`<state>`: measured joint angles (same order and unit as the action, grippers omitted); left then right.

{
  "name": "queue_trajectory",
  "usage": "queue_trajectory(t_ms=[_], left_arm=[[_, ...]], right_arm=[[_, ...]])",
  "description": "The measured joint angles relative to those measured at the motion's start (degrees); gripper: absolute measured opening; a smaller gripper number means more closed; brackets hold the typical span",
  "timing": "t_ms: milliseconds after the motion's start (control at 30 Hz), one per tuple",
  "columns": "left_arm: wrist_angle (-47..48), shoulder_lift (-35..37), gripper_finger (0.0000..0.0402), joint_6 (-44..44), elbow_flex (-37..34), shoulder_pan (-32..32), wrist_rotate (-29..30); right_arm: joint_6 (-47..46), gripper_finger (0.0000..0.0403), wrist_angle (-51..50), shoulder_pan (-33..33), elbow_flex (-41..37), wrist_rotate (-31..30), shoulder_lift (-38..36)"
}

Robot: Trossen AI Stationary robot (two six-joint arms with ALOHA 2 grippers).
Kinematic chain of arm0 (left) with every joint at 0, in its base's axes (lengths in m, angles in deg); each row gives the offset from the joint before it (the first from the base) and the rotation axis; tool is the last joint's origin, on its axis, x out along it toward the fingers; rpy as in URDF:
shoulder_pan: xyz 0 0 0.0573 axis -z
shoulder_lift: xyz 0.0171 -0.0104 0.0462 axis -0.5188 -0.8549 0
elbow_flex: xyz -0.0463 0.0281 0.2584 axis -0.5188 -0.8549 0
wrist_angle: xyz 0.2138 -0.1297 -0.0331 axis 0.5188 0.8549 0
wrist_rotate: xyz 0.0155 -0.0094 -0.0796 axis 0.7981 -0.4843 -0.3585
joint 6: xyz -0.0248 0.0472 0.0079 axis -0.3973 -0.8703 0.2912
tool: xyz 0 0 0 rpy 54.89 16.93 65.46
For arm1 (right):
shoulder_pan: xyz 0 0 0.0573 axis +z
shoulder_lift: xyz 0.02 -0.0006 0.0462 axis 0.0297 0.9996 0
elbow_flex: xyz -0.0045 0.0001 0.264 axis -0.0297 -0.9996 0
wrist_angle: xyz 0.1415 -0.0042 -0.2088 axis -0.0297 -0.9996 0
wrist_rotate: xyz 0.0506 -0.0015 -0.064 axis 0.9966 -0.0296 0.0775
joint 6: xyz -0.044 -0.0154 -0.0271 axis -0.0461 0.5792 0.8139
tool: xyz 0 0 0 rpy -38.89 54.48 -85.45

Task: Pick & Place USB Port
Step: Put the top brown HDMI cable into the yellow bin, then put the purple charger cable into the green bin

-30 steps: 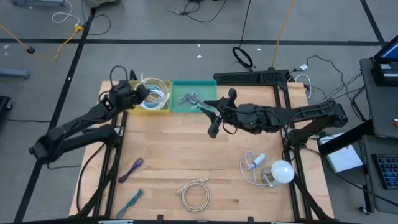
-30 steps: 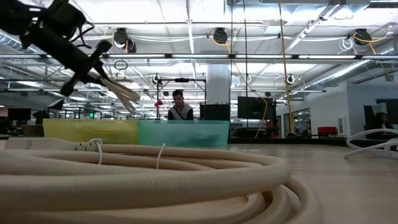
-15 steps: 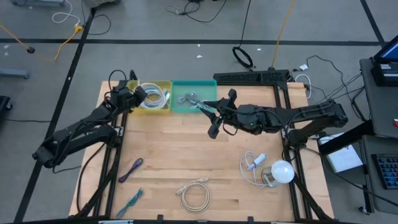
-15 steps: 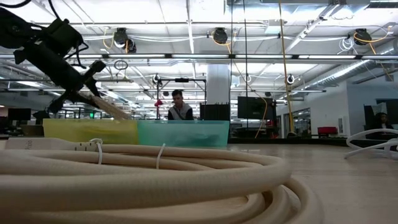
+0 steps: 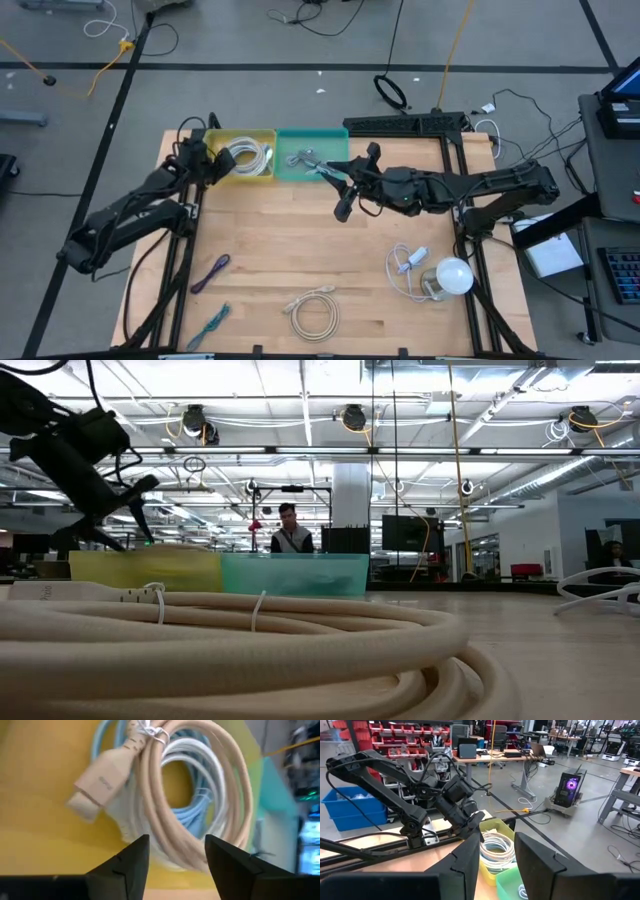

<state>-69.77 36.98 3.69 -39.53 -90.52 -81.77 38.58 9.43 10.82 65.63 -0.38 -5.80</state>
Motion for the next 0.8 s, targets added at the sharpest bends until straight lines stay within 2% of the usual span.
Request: queue_trajectory(t_ms=[167,333,433,533,667,733,800], left_arm=[[13.18,-0.05,0.0196,-8.16,6.44,-0.01,3.93],[26.5,-0.03,0.0174,-16.96,19.21,-0.02,11.8],[31.81,0.01,0.0149,-21.12,26.71,0.31,12.26],[34.58,0.07,0.0107,-21.59,31.75,1.92,5.25],[35.2,1.36,0.0022,-24.71,34.25,7.09,-10.58],[36.33,2.6,0.001,-26.54,34.25,11.61,-15.9],[38.82,4.42,0.0016,-26.22,34.22,17.4,-16.62]], right_arm=[[0.21,0.0114,1.39,0.0,-0.02,0.0,0.0],[1.05,0.0112,2.1,-0.02,-0.02,0.0,0.0],[1.05,0.0112,2.06,-0.02,-0.02,0.0,0.02],[0.79,0.0112,2.04,-0.02,-0.02,0.0,0.02],[-0.42,0.0111,0.65,-0.02,-0.02,0.0,0.02],[-1.64,0.0111,-1.48,-0.02,-0.02,0.01,0.02],[-3.57,0.011,-4.59,-0.02,-0.02,0.25,0.02]])
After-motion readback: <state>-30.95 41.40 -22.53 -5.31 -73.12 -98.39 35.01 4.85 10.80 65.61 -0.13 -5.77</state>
